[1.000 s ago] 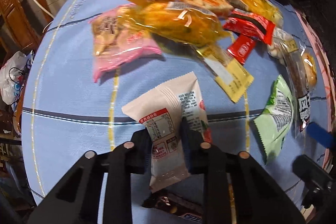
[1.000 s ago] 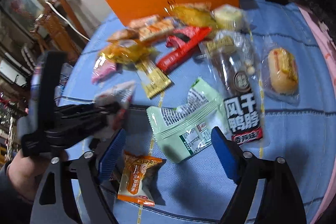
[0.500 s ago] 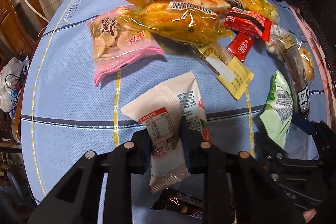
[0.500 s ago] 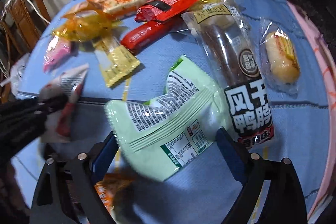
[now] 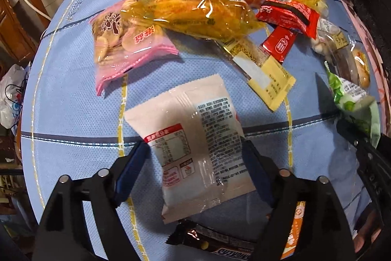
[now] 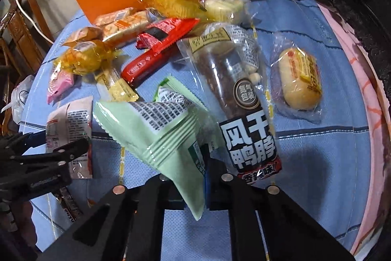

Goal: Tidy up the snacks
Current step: 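Lift both held packs and carry them over the orange box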

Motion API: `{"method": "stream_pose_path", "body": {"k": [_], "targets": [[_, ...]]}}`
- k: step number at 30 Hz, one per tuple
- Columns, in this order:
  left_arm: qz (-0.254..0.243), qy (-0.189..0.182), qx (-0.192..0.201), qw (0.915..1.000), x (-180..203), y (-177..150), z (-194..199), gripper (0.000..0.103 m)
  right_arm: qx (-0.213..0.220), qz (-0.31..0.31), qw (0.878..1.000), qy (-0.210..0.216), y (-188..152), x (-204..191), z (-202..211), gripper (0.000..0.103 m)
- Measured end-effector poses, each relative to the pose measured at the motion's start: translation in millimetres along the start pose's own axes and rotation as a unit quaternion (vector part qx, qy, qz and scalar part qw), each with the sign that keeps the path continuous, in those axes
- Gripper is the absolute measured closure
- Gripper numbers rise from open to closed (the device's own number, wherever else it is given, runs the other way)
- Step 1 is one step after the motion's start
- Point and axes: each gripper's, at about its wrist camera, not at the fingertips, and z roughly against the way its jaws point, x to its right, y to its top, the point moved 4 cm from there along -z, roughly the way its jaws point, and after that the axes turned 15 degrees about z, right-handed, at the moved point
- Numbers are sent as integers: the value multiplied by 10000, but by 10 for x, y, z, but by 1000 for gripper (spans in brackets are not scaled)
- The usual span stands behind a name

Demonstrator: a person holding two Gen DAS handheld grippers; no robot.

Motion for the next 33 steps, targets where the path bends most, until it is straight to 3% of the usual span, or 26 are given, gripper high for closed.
{"method": "stream_pose_path", "body": {"k": [4,6,8,9,10,11,21,29,33], "targets": [[-64,136,18,9999,83,12,-67,12,103,28,9999,67,-13,-3,55,94],[-80,188,172,9996,127,-4,-70,14,138,62,9998,104,2,6,72,94],[-130,182,326,9992,150,-18,-2,45,171,98,9997,142,18,8,98,94],[-92,183,304,9993,132,-15,29,53,194,119,9996,172,27,8,104,94],[-59,234,316,9992,95,4,47,69,212,130,9995,199,42,8,109,94],[-48,190,264,9995,55,25,52,72,232,142,9993,237,56,-2,117,94],[82,-42,99,9999,-182,147,139,81,364,327,9980,390,179,-84,224,94],[175,-28,405,9990,-411,328,381,83,477,275,9971,523,200,-78,337,97],[31,-118,660,9977,-253,418,602,83,701,310,9954,574,295,-89,506,97]]}}
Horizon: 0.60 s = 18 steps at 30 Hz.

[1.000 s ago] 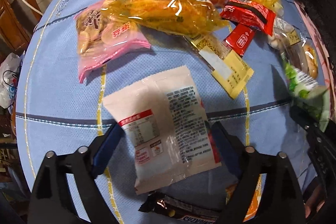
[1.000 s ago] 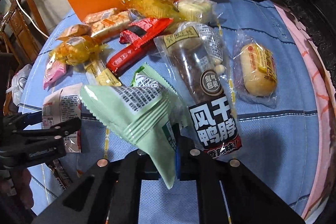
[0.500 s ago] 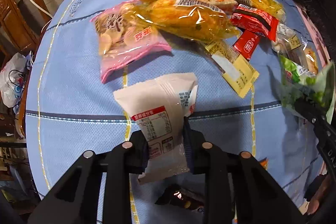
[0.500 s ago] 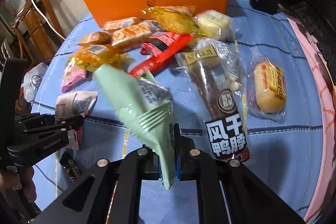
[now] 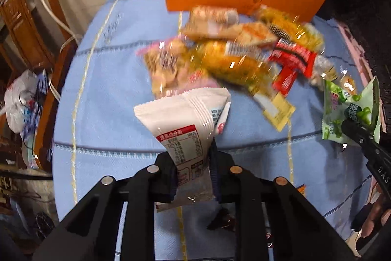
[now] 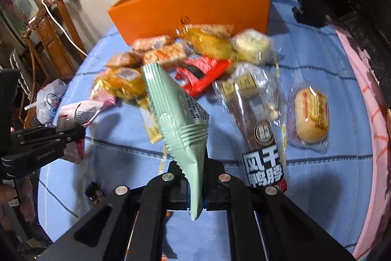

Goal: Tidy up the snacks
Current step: 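Lift both held packs and carry them over the orange box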

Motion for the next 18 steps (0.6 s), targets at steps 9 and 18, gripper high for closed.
{"method": "stream_pose_path", "body": {"k": [9,18], "targets": [[-235,-361,621,9971,315,472,550,83,494,149,9987,-8,519,35,308,97],[-257,-579,1093,9920,776,1510,775,83,1245,67,9920,-194,1654,440,473,97]]}}
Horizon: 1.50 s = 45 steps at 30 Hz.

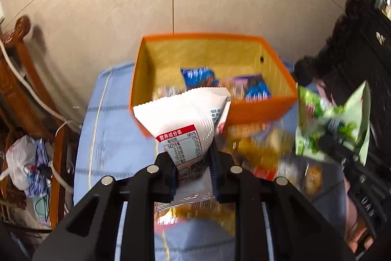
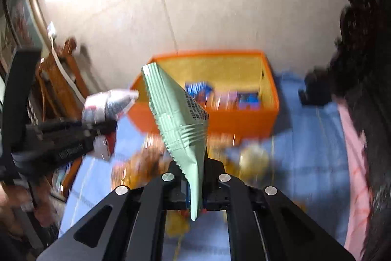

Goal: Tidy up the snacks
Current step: 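Lift both held packs and carry them over the orange box, then open both tools to drop the packs into the box and withdraw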

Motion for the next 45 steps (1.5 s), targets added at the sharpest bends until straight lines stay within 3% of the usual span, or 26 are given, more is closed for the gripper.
{"method": "stream_pose_path", "body": {"k": [6,15,18,19,20,25,29,37,40,45], "targets": [[-7,131,6,9999,202,491,-325,82,-27,-130,9998,-113,559,312,-471,97],[-45,402,-122,9991,244,658,-767,80,-382,-157,9989,-209,681,457,-1109,96],[16,552,-167,9983,220,678,-889,70,-517,-223,9981,-261,674,500,-1235,81],[41,604,-151,9981,207,687,-913,62,-535,-234,9978,-315,666,519,-1260,72],[63,670,-131,9976,194,693,-931,61,-518,-208,9978,-354,665,523,-1259,65],[46,825,-29,9966,167,705,-938,54,-466,-190,9982,-342,620,532,-1188,61],[40,908,178,9957,166,703,-825,29,-437,-172,9984,-312,544,470,-1087,58],[-86,593,231,9979,184,494,-438,29,-287,-136,9991,-289,228,361,-570,55],[-205,525,246,9981,160,237,-250,29,-184,-95,9992,-343,-51,327,-243,43],[-379,457,94,9982,47,-401,-75,27,-375,-137,9986,-350,-687,285,70,37]]}}
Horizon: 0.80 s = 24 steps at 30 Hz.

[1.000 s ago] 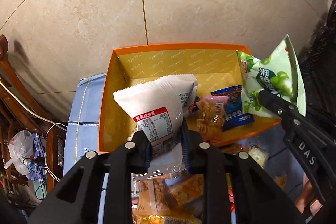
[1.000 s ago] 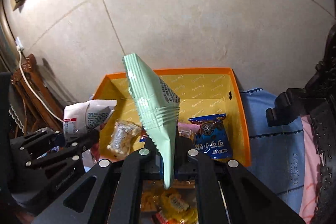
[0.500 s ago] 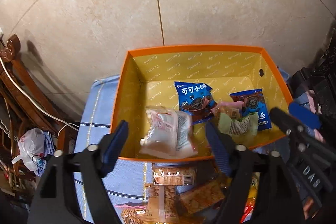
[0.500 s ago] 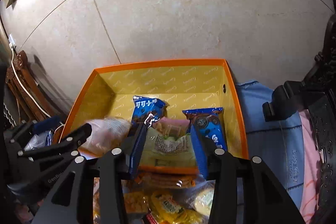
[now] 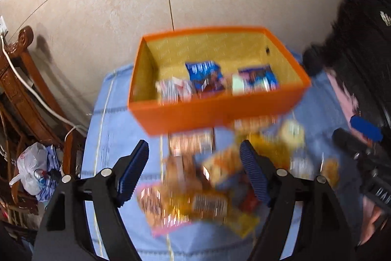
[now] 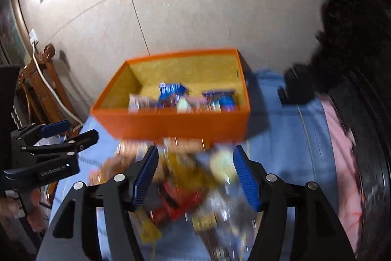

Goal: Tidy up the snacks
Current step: 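Open both tools to drop the packs into the box and withdraw, then grasp the yellow barcode bread pack with the left tool while the right grasps a bread roll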

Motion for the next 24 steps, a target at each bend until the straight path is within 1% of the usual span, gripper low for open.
{"method": "stream_pose_path", "body": {"k": [2,4,6,9,12,15,21,24], "targets": [[-48,18,-106,9999,-45,-237,14,23,-176,39,9998,-72,-257,-33,17,31],[7,25,-277,9996,-121,-471,-3,23,-339,6,9993,-129,-455,-51,-19,29],[55,67,-466,9989,-208,-656,-56,23,-515,-118,9986,-88,-661,-61,-77,28],[128,157,-644,9977,-342,-821,-149,23,-670,-142,9976,-96,-868,-99,-136,28],[143,203,-742,9969,-415,-907,-238,23,-786,-114,9968,-125,-1004,-127,-184,28],[150,220,-812,9963,-413,-926,-332,23,-858,-168,9961,-94,-1114,-143,-216,28],[26,138,-873,9961,-256,-951,-448,23,-986,-170,9950,-71,-1225,-133,-272,28],[19,125,-908,9958,-179,-952,-513,20,-1034,-146,9945,-73,-1239,-132,-306,28]]}}
